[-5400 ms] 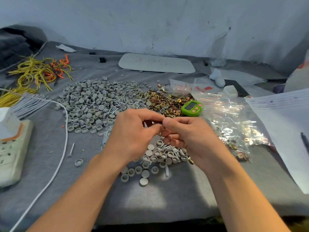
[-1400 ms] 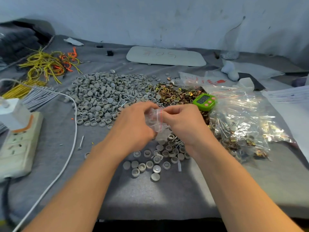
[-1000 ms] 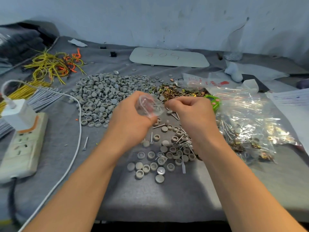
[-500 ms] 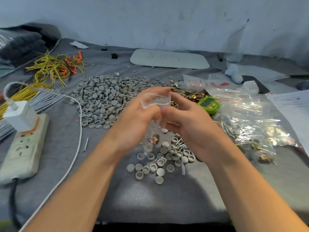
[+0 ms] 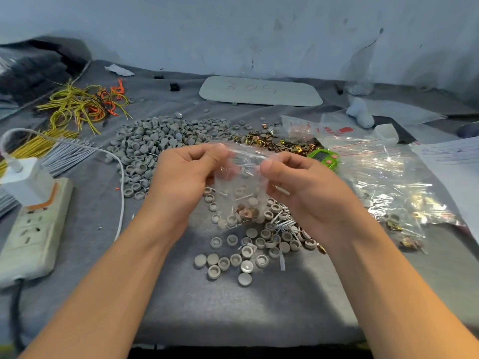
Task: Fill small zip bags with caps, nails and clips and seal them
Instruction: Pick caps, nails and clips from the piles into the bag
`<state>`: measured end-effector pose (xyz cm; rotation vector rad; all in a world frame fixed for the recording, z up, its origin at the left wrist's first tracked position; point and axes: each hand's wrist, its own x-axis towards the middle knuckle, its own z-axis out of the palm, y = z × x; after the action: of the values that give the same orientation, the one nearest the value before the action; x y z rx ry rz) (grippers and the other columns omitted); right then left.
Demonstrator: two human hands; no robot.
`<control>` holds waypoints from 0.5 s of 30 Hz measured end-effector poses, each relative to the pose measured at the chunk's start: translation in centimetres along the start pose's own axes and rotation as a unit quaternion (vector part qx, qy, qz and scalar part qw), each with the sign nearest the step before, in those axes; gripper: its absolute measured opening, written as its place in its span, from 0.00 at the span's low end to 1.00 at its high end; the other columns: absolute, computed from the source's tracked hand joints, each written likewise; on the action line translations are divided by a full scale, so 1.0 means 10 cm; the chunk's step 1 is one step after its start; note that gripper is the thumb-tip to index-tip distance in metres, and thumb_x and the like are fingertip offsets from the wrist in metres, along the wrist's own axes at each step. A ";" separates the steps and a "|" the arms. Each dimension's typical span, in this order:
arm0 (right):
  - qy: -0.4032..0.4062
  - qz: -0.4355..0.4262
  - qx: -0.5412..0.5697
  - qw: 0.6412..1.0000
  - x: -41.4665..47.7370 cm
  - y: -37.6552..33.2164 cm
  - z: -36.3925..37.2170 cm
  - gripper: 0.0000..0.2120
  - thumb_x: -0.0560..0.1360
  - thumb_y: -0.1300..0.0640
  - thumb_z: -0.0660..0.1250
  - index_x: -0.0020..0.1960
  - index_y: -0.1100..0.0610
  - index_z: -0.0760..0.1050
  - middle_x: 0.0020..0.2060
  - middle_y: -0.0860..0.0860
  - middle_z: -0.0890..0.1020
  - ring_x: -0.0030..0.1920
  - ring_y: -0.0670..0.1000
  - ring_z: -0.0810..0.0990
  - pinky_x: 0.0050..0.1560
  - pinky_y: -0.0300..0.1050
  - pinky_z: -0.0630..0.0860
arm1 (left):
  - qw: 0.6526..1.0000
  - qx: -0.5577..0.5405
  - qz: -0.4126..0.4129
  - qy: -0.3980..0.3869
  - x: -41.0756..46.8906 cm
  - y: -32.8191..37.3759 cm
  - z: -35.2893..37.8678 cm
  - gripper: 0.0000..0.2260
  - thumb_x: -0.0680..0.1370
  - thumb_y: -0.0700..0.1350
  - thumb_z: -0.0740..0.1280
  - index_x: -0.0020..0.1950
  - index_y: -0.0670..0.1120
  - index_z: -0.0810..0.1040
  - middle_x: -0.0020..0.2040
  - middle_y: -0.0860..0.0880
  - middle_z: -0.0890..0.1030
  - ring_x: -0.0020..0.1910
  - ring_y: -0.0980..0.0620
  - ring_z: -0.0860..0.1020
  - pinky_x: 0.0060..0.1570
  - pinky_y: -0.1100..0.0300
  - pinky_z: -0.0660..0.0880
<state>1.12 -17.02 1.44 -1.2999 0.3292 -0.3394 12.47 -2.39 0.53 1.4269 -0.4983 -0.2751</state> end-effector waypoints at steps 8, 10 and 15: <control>0.097 0.002 0.031 0.995 0.01 -0.02 0.01 0.09 0.74 0.63 0.75 0.35 0.55 0.84 0.33 0.50 0.83 0.36 0.48 0.76 0.50 0.45 0.75 | 0.999 -0.005 0.014 0.031 -0.01 0.03 -0.02 0.07 0.69 0.53 0.73 0.39 0.53 0.89 0.37 0.47 0.87 0.38 0.54 0.86 0.37 0.69 0.77; 0.087 0.008 0.030 0.996 0.02 -0.02 0.01 0.09 0.75 0.63 0.74 0.37 0.55 0.83 0.33 0.50 0.82 0.36 0.48 0.75 0.47 0.43 0.74 | 0.998 -0.017 0.028 0.053 -0.02 0.05 -0.02 0.03 0.67 0.51 0.76 0.37 0.53 0.89 0.36 0.48 0.87 0.36 0.53 0.86 0.37 0.67 0.78; 0.103 0.010 0.035 0.994 0.04 0.00 0.04 0.09 0.76 0.64 0.73 0.37 0.56 0.83 0.31 0.50 0.81 0.34 0.47 0.76 0.43 0.41 0.75 | 0.997 -0.020 0.035 0.068 -0.02 0.04 -0.02 0.07 0.71 0.43 0.77 0.33 0.52 0.87 0.33 0.49 0.86 0.33 0.54 0.84 0.36 0.67 0.78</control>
<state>1.63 -16.84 1.53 -1.1941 0.4997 -0.4658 12.33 -2.10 0.89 1.3766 -0.4280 -0.1304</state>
